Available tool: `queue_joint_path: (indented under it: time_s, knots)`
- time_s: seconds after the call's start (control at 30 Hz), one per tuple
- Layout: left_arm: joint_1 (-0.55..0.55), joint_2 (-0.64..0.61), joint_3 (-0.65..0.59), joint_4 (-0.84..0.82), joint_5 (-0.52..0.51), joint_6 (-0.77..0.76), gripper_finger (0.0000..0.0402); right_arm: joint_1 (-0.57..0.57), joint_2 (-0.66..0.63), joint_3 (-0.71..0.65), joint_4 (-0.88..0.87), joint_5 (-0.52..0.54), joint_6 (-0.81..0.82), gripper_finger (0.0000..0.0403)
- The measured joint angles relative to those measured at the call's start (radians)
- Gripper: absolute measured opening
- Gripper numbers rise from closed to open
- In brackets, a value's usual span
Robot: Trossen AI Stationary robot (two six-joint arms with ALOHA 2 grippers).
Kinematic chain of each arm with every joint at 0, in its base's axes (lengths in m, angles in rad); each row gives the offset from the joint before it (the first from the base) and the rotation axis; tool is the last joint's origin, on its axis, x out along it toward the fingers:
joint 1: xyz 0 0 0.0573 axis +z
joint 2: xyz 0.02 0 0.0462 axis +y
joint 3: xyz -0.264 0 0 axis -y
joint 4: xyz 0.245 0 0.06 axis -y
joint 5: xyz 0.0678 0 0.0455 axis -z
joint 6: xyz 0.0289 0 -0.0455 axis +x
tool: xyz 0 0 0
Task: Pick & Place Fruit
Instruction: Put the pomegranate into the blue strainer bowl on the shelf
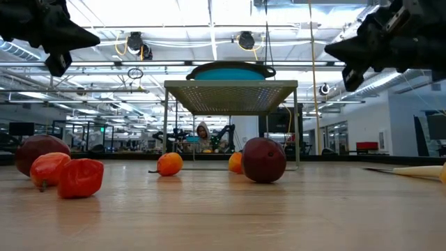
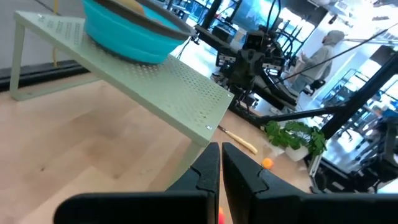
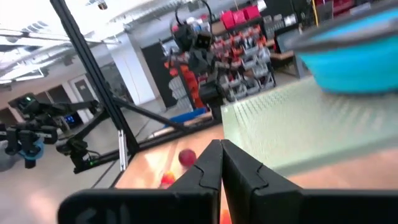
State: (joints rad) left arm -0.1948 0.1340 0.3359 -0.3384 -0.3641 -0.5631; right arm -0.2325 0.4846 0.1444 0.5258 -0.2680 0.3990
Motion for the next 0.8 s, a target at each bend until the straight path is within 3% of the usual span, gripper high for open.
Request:
queue_joint_path:
  time_s: [0.5,0.67,0.8]
  knots:
    - [-0.003,0.275,0.000,-0.001,0.135,-0.149,0.0017,-0.001,-0.031,0.050,-0.197,0.004,-0.006,0.0000]
    - [-0.004,0.322,0.000,0.001,0.139,-0.186,0.0016,-0.001,-0.070,0.112,-0.338,0.006,-0.063,0.0000]
    - [-0.004,0.350,0.000,0.000,0.156,-0.227,0.0016,-0.001,-0.114,0.128,-0.355,0.008,-0.123,0.0000]
